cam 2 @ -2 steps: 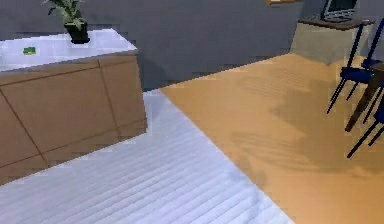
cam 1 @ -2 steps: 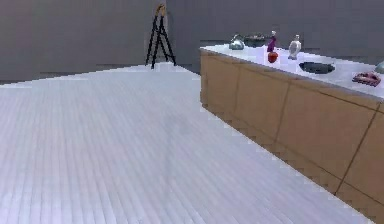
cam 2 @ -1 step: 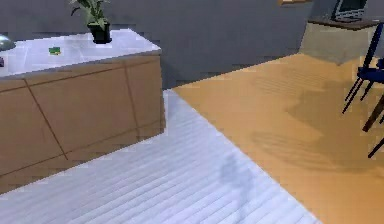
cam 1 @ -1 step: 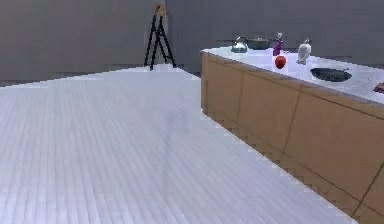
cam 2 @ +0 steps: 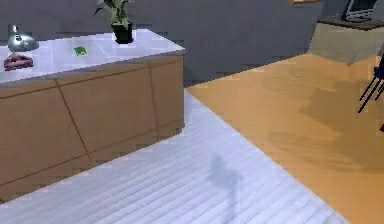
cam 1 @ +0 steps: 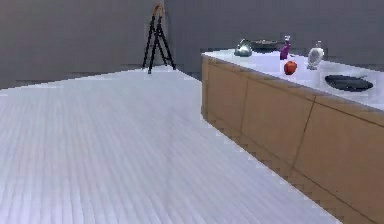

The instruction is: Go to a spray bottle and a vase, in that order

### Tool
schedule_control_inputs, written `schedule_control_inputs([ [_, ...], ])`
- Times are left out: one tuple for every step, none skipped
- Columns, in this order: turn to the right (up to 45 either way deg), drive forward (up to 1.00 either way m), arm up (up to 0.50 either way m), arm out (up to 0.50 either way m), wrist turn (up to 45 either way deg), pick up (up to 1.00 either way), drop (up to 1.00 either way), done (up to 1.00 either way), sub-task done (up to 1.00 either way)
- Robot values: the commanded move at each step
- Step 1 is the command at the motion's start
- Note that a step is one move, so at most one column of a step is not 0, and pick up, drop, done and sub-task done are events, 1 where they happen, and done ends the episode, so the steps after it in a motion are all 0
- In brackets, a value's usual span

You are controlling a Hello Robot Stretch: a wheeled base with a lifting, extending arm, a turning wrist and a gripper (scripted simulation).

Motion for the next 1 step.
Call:
schedule_control_inputs([
  [12.0, 0.0, 0.0, 0.0, 0.0, 0.0, 0.0, 0.0, 0.0],
])
